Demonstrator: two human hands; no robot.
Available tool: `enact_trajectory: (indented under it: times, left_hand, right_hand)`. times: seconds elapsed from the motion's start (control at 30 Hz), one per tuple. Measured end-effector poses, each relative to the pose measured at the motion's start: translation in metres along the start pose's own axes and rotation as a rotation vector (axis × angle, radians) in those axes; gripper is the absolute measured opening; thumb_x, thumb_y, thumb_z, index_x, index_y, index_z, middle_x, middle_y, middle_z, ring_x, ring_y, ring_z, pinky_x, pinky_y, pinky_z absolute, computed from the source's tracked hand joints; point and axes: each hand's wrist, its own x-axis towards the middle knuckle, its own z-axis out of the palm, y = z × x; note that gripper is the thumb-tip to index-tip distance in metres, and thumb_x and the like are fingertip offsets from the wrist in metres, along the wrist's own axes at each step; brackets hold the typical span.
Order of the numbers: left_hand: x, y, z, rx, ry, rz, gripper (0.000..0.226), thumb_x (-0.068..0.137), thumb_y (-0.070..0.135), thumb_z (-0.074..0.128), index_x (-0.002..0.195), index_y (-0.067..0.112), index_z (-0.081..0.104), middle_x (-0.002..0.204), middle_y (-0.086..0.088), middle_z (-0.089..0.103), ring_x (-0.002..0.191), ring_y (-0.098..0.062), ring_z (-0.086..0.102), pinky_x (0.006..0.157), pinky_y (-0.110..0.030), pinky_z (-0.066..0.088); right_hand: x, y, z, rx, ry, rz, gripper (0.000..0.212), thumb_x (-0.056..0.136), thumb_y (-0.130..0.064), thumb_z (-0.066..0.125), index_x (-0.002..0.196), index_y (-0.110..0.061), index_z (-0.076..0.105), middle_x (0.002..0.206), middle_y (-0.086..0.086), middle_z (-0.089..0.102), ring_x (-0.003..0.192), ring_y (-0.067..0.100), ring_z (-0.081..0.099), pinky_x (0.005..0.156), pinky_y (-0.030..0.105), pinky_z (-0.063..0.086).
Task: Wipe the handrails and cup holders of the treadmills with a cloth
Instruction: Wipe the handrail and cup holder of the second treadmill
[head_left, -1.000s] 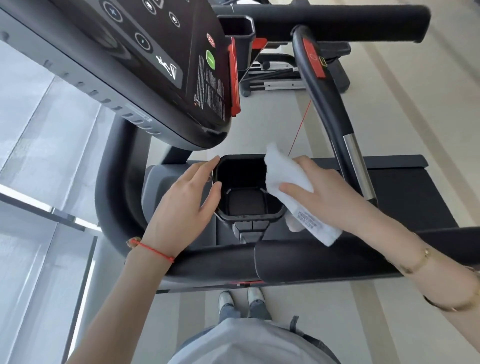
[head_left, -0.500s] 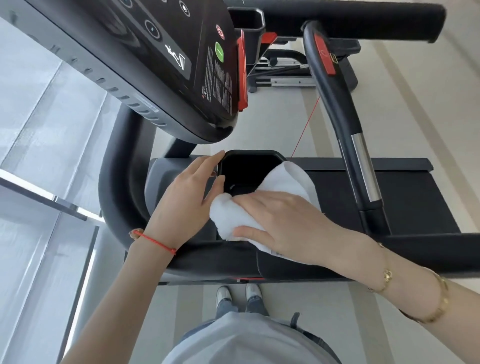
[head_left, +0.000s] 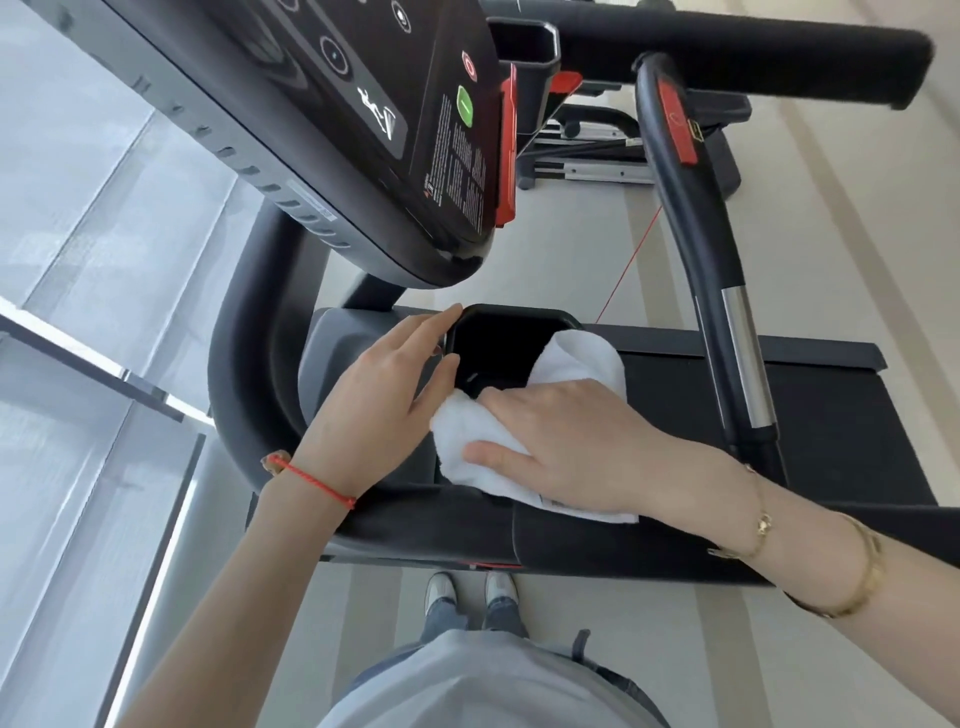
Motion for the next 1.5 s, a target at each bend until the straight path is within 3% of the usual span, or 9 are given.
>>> enact_trajectory:
  times: [0.4,0.63,0.73,0.9,1.07,1.13,1.23,1.4,1.5]
  left_hand:
    - [-0.003,0.000,0.000,0.043,0.001,-0.031,0.048,0.101,0.031,0.046,0.148,0.021,0.041,0.123,0.006,0.058,0.104,-0.010,0.055,0.081,-0.006,0.033]
    - [-0.007,0.005,0.005,0.057,0.029,-0.056,0.049,0.101,0.033,0.040,0.150,0.024,0.037,0.121,0.011,0.055,0.094,-0.005,0.051,0.077,-0.006,0.032]
    - [-0.007,0.006,0.008,0.038,0.040,-0.071,0.049,0.102,0.032,0.040,0.150,0.024,0.037,0.111,0.019,0.047,0.089,-0.001,0.047,0.077,-0.010,0.032]
    - [-0.006,0.004,0.008,0.029,0.037,-0.075,0.049,0.101,0.032,0.039,0.150,0.024,0.037,0.105,0.013,0.051,0.084,-0.002,0.045,0.075,-0.006,0.035]
    - [-0.009,0.006,0.007,0.065,0.034,-0.069,0.050,0.102,0.033,0.037,0.151,0.025,0.034,0.105,0.016,0.047,0.084,-0.003,0.045,0.072,-0.016,0.034]
    - [-0.009,0.007,0.009,0.081,0.037,-0.067,0.050,0.103,0.031,0.038,0.152,0.023,0.033,0.105,0.018,0.045,0.083,-0.003,0.044,0.071,-0.017,0.034]
    - [-0.009,0.009,0.010,0.090,0.036,-0.068,0.050,0.103,0.027,0.039,0.152,0.020,0.033,0.106,0.014,0.048,0.083,-0.008,0.046,0.071,-0.020,0.037]
    - [-0.009,0.011,0.010,0.082,0.033,-0.061,0.050,0.103,0.028,0.039,0.152,0.020,0.032,0.107,0.007,0.054,0.088,-0.015,0.054,0.075,-0.030,0.046]
    - [-0.009,0.010,0.010,0.083,0.044,-0.071,0.051,0.102,0.030,0.039,0.151,0.020,0.033,0.111,0.002,0.059,0.091,-0.017,0.057,0.076,-0.030,0.047]
  right_hand:
    - [-0.019,0.078,-0.010,-0.151,0.158,-0.466,0.048,0.097,-0.048,0.050,0.099,-0.004,0.069,0.088,0.008,0.065,0.084,0.030,0.062,0.082,0.037,0.050]
    - [-0.020,0.081,-0.004,-0.068,0.202,-0.342,0.054,0.097,-0.055,0.043,0.101,-0.007,0.067,0.100,0.006,0.063,0.105,0.030,0.057,0.096,0.040,0.047]
    - [-0.030,0.071,0.006,-0.033,0.231,-0.294,0.053,0.099,-0.054,0.042,0.103,-0.007,0.066,0.098,0.004,0.062,0.101,0.025,0.056,0.114,0.036,0.032]
    - [-0.022,0.076,-0.005,-0.024,0.175,-0.335,0.051,0.097,-0.053,0.046,0.100,-0.006,0.065,0.094,0.004,0.062,0.092,0.025,0.056,0.113,0.032,0.031]
    - [-0.037,0.070,0.005,0.063,0.219,-0.099,0.061,0.096,-0.053,0.040,0.129,-0.003,0.054,0.138,0.007,0.051,0.138,0.019,0.038,0.119,0.035,0.024]
    - [-0.046,0.061,0.011,0.229,0.233,0.056,0.060,0.098,-0.054,0.036,0.143,-0.015,0.037,0.156,-0.005,0.028,0.146,0.006,0.019,0.114,0.029,0.031]
    - [-0.049,0.051,0.014,0.491,0.242,0.250,0.062,0.098,-0.057,0.038,0.150,-0.039,0.009,0.158,-0.025,0.006,0.134,-0.009,0.027,0.095,0.015,0.033]
    - [-0.012,0.056,0.005,0.486,0.193,0.365,0.051,0.096,-0.052,0.044,0.138,-0.033,0.021,0.132,-0.008,0.039,0.090,0.015,0.057,0.073,0.034,0.048]
    - [0.025,0.074,-0.007,0.265,0.085,0.313,0.041,0.094,-0.043,0.052,0.122,-0.018,0.037,0.087,-0.011,0.044,0.072,0.009,0.047,0.055,0.027,0.031]
